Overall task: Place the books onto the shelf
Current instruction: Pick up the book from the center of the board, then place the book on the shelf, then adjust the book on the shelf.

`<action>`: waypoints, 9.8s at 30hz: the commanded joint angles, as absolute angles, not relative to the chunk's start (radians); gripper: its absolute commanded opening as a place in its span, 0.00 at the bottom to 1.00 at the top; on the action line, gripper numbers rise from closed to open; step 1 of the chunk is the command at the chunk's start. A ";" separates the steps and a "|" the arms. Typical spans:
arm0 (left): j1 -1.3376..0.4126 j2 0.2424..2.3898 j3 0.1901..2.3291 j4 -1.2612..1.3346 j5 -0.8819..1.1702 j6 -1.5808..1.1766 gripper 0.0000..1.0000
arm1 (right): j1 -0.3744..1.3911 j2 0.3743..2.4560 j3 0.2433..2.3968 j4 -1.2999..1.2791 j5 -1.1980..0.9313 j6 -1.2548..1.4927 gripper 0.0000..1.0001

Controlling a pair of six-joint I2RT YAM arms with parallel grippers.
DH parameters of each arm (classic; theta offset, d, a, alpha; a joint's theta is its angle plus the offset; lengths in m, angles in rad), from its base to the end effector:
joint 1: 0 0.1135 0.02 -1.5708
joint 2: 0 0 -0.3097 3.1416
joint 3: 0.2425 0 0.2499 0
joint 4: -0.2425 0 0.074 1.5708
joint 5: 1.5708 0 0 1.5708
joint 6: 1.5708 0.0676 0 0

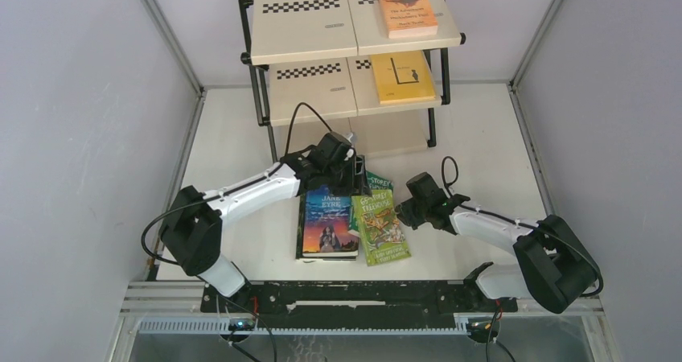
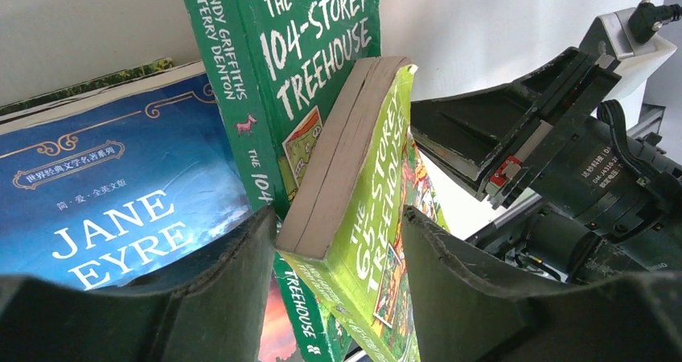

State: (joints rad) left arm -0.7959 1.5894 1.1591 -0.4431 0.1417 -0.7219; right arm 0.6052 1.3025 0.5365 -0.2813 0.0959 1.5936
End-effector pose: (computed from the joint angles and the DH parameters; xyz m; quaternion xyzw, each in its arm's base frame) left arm 0.2463 -0.2652 0.2685 0.0589 0.9359 -0.2828 0.2015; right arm 0.1887 0.1227 0.1648 0.4686 0.8435 0.2093 0.1586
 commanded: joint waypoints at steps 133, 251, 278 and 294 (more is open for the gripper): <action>-0.640 1.279 0.879 -0.167 0.154 -1.219 0.00 | 0.464 0.915 0.084 0.446 -0.202 1.848 0.00; -0.531 0.972 0.754 -0.236 -0.045 -1.037 0.68 | 0.486 1.896 0.962 0.115 0.599 1.933 0.51; -0.530 0.842 0.657 -0.194 -0.024 -1.119 0.74 | 0.509 1.556 0.778 0.015 0.572 1.498 0.52; -0.534 0.851 0.623 -0.129 -0.035 -1.146 0.74 | 0.469 1.698 0.904 0.081 0.357 1.243 0.00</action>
